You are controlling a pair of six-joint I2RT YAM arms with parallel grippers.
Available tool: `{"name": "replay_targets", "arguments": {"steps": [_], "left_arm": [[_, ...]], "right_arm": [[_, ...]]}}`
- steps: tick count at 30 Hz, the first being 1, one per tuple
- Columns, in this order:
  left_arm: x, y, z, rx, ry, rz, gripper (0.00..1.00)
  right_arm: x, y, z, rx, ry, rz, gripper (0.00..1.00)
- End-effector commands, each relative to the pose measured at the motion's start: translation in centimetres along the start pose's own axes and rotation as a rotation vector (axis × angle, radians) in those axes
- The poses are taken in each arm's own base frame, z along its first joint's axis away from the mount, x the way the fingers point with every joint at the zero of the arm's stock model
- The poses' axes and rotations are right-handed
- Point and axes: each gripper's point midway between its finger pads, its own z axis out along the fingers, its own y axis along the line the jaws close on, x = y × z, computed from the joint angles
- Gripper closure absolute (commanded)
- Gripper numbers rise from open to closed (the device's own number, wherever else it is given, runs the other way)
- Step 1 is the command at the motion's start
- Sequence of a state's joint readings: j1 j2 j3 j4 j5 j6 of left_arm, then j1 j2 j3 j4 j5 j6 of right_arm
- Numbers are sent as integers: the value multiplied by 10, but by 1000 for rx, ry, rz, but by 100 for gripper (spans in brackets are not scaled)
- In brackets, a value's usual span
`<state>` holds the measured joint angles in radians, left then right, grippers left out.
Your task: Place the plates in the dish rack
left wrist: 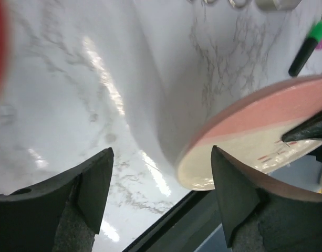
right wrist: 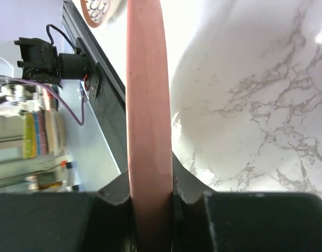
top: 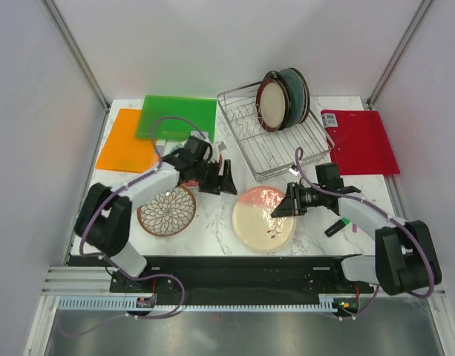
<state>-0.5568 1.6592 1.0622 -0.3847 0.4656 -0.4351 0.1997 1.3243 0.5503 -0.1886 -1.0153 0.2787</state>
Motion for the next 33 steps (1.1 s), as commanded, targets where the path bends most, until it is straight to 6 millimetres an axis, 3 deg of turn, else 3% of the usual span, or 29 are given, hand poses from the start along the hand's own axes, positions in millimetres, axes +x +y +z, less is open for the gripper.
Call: {"name": "replay_targets", "arguments": {"steps": [1,2,4,5,7,8,10,11,13,14,16,17,18,19,20,23,25,28,33], "left_arm": [[-60,27,-78,-122,-254,78,15],[-78,42,-106,-151,-341,49,14],[-100,54,-137,-189,-439,46,11],[-110,62,-157,-213,-492,45,11],[-126,59,-177,-241,-547,127,12],[-129,54,-180,-234,-557,163,13],[-135,45,-188,-219,-575,234,14],[-136,45,-189,-224,-576,241,14],[-141,53,-191,-268,-590,214,14],[-143,54,-190,-271,-591,201,14],[-150,52,-190,-259,-602,204,14],[-152,51,-189,-255,-602,220,14],[-153,50,-189,-251,-603,237,14],[-154,50,-190,-255,-602,256,14],[-153,52,-190,-268,-591,286,14],[-153,59,-187,-292,-567,328,14],[-155,66,-184,-318,-559,316,14],[-157,62,-182,-291,-564,298,14],[-158,74,-167,-298,-529,285,14]], "right_arm": [[-18,53,-30,-35,-1,-227,100],[-30,69,-39,-32,-26,-271,100],[-47,85,-47,-18,-58,-343,100],[-68,101,-56,-2,-100,-404,100],[-94,118,-64,19,-146,-476,100],[-122,134,-72,39,-195,-543,100],[-154,149,-80,65,-247,-603,100],[-186,165,-86,78,-307,-646,100],[-229,164,-90,148,-387,-666,100],[-259,187,-102,165,-484,-748,100],[-303,179,-110,261,-597,-753,100],[-330,196,-123,279,-697,-823,100],[-351,192,-132,342,-773,-807,100],[-369,179,-128,372,-794,-794,100],[-385,193,-136,369,-858,-837,100],[-416,185,-139,436,-969,-920,100],[-434,173,-136,512,-1005,-933,100],[-454,159,-136,583,-1041,-899,100],[-471,129,-127,669,-1017,-902,100]]}}
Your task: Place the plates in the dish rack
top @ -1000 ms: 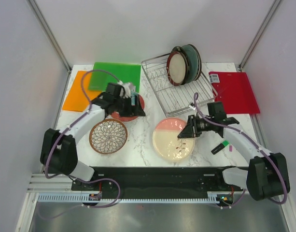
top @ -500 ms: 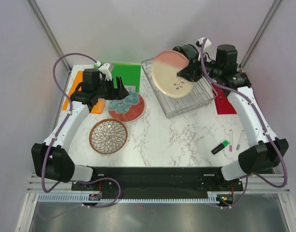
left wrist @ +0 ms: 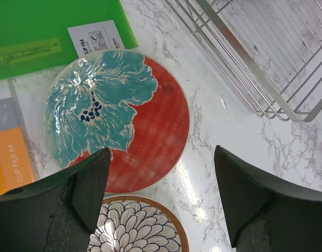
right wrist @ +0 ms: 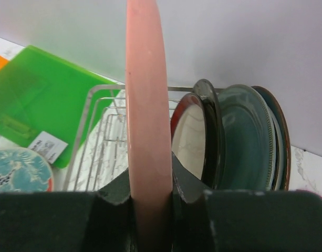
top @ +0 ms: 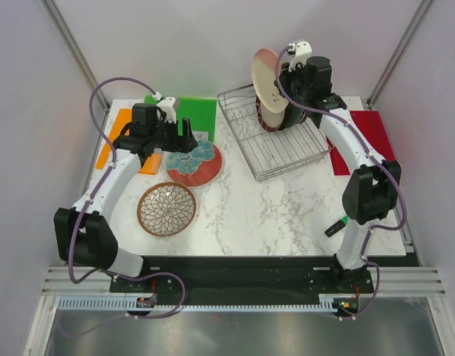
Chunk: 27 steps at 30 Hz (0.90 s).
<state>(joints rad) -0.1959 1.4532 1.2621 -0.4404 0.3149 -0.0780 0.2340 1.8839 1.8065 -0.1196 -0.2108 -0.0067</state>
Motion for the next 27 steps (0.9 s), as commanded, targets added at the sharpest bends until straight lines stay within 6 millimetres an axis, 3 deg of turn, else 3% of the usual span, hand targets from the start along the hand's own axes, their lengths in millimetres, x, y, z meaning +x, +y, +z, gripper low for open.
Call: {"name": "replay_targets", "arguments": {"steps": [1,10,23,27], "left_arm": [[-12,7,9,-12,-17,40,14],[-14,7,22,4,-4,26,14],[1,13,29,-11,30,8,14],[2,12,29,-9,29,4,14]], "right_arm": [[-102,-13,-7,93,-290,-100,100],[-63,-27,21,139,-195,-63,100],[-40,-1,35,96,-149,-40,100],[-21,2,40,108,-98,-48,100]]}}
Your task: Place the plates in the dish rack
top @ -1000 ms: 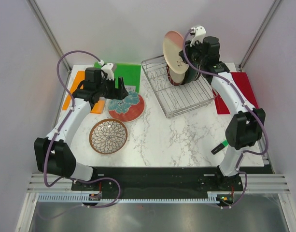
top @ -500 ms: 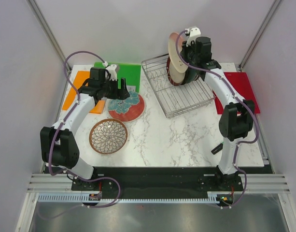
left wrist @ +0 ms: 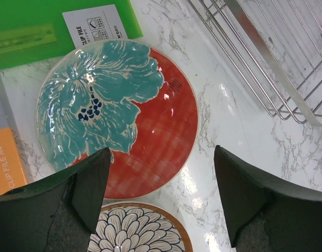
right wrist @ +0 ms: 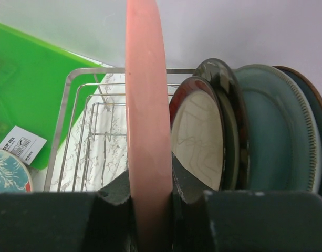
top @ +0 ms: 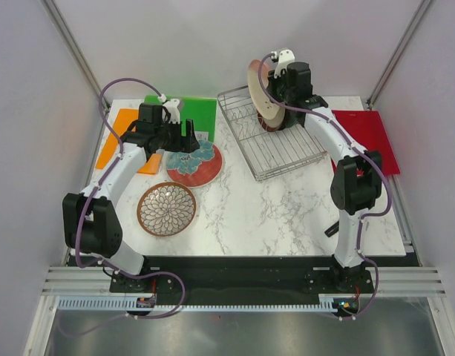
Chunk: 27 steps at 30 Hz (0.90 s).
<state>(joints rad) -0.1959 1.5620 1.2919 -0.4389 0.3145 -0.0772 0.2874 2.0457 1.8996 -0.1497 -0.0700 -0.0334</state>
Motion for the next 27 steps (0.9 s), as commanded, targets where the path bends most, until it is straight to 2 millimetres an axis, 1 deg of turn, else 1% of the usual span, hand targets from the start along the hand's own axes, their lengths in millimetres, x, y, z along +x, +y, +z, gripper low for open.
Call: {"name": "replay_targets", "arguments": {"steps": [1,5,7,10,14,17,22,26,27], "left_arm": [[-13,2,0,-7,-45,27,14],[-11,1,-2,-5,-44,26,14],[-8,1,-3,-5,-39,24,14],[-4,1,-3,-4,-33,23,14],[-1,1,-4,-2,-29,20,14],[1,1,-3,-3,-27,20,14],[3,1,-3,0,-24,19,14],[3,2,-2,-5,-23,17,14],[3,3,-2,-10,-23,14,14]], "right_arm": [[-68,2,-11,28,-196,-15,100],[-58,3,-6,45,-176,-17,100],[-59,5,-4,42,-185,-10,100],[-58,0,-1,92,-185,-8,100],[-52,2,4,101,-175,-8,100],[-46,6,8,97,-162,-10,100],[-38,8,11,101,-147,-15,100],[-28,3,15,130,-126,-12,100],[-23,2,17,139,-117,-9,100]]}}
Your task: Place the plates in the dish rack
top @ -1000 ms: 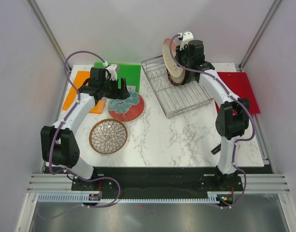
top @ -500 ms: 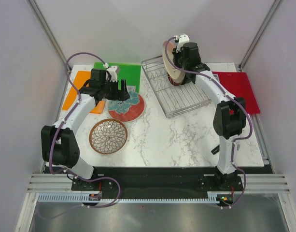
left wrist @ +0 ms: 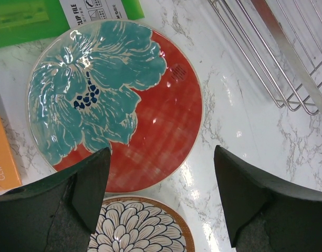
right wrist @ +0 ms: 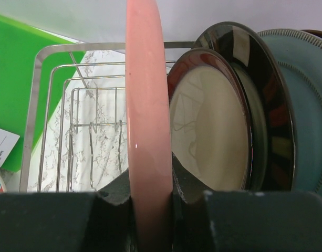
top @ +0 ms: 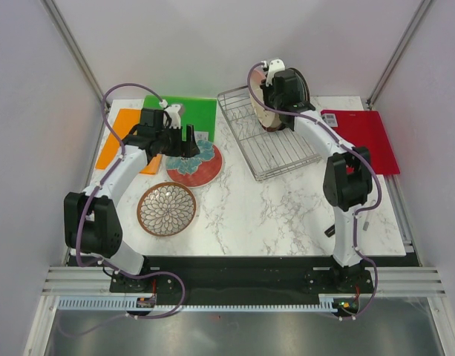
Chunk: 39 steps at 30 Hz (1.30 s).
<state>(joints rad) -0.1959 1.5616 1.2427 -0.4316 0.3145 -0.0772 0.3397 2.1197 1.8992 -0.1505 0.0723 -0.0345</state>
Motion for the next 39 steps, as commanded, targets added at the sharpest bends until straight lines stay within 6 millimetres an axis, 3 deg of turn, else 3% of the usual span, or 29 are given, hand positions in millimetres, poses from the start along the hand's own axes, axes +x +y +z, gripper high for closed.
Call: {"name": "replay_targets", "arguments": {"steps": [1,10,13,17,19,23,25,26,29,30,32,33,35,36,37,38,39], "left_arm": [[-17,1,-9,-17,-65,25,14],[-5,9,-19,-69,-46,36,11],[1,9,-22,-69,-42,32,11],[5,7,-26,-62,-44,34,11],[7,8,-27,-65,-43,38,11],[6,10,-34,-71,-60,45,11],[7,13,-37,-88,-62,41,11],[7,14,-41,-94,-72,39,11],[14,24,-47,-144,-73,30,9],[16,30,-54,-186,-75,25,8],[27,48,-64,-254,-53,5,6],[33,55,-74,-287,-37,-6,5],[45,77,-86,-337,1,-25,4],[53,84,-89,-348,42,-22,4],[69,98,-97,-365,106,-25,6],[78,102,-99,-359,134,-29,7],[83,103,-101,-342,139,-39,8]], "right_arm": [[-59,-9,-8,58,-186,24,100],[-18,-13,7,93,-102,41,100],[-16,-13,9,94,-99,44,99],[-23,-9,7,73,-110,42,75],[-26,-11,4,79,-116,45,73],[-32,-12,-4,83,-122,39,56],[-42,-13,-13,85,-137,37,42],[-46,-15,-17,85,-143,35,27],[-61,-16,-35,84,-168,28,23],[-73,-18,-47,90,-189,31,23],[-78,-22,-61,102,-194,39,23],[-95,-22,-82,98,-230,49,23],[-80,-15,-97,61,-194,80,23],[-91,-1,-120,-25,-216,86,23],[-61,11,-123,-83,-141,96,23],[-50,30,-134,-186,-114,107,23],[-48,60,-159,-361,-101,147,23]]}}
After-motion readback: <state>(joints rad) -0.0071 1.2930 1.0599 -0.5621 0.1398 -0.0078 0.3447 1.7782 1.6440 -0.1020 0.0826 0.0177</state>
